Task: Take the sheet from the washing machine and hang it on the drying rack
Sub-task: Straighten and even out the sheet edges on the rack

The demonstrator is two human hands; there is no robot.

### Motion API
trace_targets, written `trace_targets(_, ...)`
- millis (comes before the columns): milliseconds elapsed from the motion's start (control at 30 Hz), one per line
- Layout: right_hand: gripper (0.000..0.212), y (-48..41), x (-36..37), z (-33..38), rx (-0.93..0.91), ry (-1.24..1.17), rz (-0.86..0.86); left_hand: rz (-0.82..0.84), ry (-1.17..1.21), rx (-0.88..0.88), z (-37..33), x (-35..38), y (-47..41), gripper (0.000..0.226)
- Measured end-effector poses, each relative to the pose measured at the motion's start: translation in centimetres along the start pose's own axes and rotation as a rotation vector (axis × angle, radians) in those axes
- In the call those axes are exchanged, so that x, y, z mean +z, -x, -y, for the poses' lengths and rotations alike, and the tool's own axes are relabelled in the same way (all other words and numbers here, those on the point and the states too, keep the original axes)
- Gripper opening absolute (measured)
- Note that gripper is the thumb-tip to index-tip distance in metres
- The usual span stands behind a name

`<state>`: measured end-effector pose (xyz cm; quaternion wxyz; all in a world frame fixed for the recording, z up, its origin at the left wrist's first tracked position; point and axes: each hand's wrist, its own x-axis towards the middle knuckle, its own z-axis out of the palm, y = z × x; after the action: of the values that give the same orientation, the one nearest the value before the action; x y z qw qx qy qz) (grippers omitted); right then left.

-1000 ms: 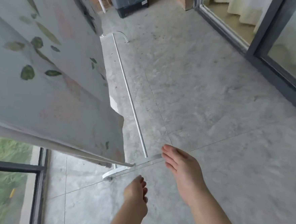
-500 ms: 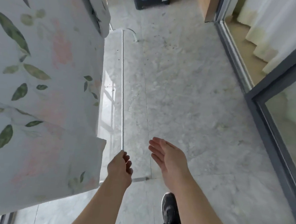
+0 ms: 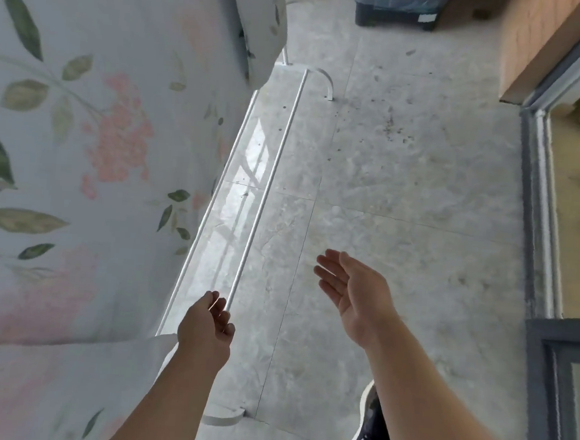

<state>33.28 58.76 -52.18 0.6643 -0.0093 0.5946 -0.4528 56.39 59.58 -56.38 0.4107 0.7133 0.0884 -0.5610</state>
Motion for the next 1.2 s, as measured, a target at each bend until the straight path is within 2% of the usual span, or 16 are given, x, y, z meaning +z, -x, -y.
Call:
trace_targets(233, 0.027, -9.1, 5.7, 7.7, 0.074, 0.232, 0.078, -0.091, 0.273, -0.069, -2.8, 6.6, -4.0, 0.019)
trace_targets(433, 0.029, -19.6, 13.7, 10.0, 0.183, 0.28, 0.075, -0.073, 0.431, -0.088, -7.5, 11.3, -10.7, 0.006)
trace_targets(533, 0.031, -24.8, 18.4, 10.5, 0.187, 0.29, 0.09, -0.034, 0.533, -0.108, -10.0, 12.5, -14.7, 0.011)
trace_targets(700, 0.037, -33.7, 25.7, 9.1, 0.252, 0.376, 0.116, -0.196, 0.754, -0.116, -11.8, 12.3, -22.0, 0.035)
trace_targets(867, 0.053, -40.0, 31.3, 6.4, 0.361, 0.407, 0.157, -0.197, 0.972, -0.018, -12.5, 12.2, -27.1, 0.031)
trace_targets(1000, 0.057, -43.1, 34.7, 4.1, 0.423, 0.331, 0.188, -0.111, 1.142, 0.15, -12.6, 12.7, -29.3, 0.038)
trace_targets(1100, 0.043, -44.9, 35.2, 3.3, 0.399, 0.299, 0.217, -0.096, 1.193, 0.227, -11.7, 13.7, -30.1, 0.038)
trace_targets(1200, 0.03, -45.9, 34.9, 3.5, 0.391, 0.251, 0.281, -0.159, 1.297, 0.242, -10.4, 14.5, -30.2, 0.041)
